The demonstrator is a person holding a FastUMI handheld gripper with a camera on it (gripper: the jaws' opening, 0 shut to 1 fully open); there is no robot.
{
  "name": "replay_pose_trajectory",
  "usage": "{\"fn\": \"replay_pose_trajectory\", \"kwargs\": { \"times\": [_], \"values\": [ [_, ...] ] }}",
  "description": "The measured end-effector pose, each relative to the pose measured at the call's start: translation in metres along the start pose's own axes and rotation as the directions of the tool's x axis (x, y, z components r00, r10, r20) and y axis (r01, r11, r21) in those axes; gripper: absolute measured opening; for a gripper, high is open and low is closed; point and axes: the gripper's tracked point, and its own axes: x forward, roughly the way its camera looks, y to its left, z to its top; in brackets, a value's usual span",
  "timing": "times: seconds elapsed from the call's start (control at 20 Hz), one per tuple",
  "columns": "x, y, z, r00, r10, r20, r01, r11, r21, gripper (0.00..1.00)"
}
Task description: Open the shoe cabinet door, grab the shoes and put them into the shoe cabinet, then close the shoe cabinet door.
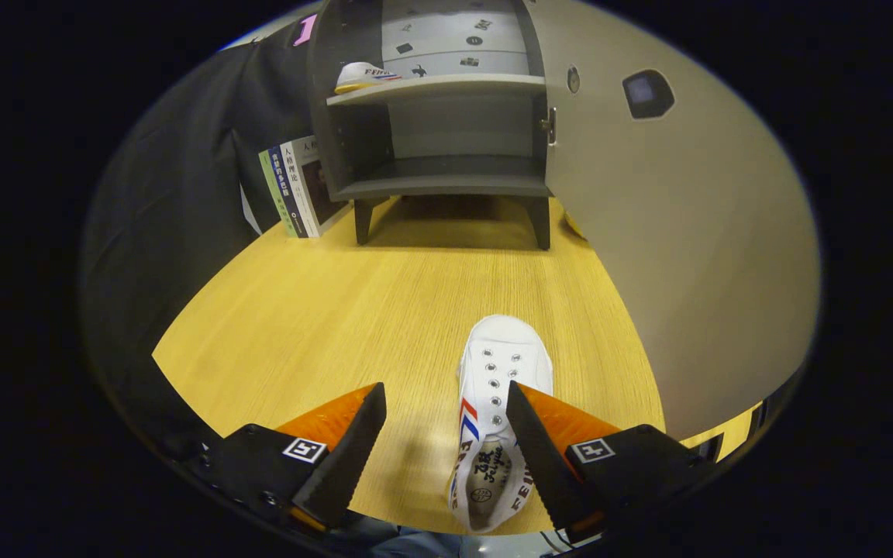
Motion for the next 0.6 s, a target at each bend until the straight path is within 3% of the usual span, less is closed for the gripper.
{"fn": "replay_pose_trajectory", "kwargs": {
  "times": [0.3, 0.55, 0.6],
  "values": [
    [0.015, 0.005, -0.024, 0.995, 0.005, -0.098, -0.006, 1.000, -0.013, 0.94],
    [0.026, -0.003, -0.035, 0.986, -0.048, -0.159, 0.046, 0.999, -0.015, 0.92],
    [0.026, -0.005, -0.034, 0.985, -0.058, -0.161, 0.056, 0.998, -0.017, 0.83]
  ]
}}
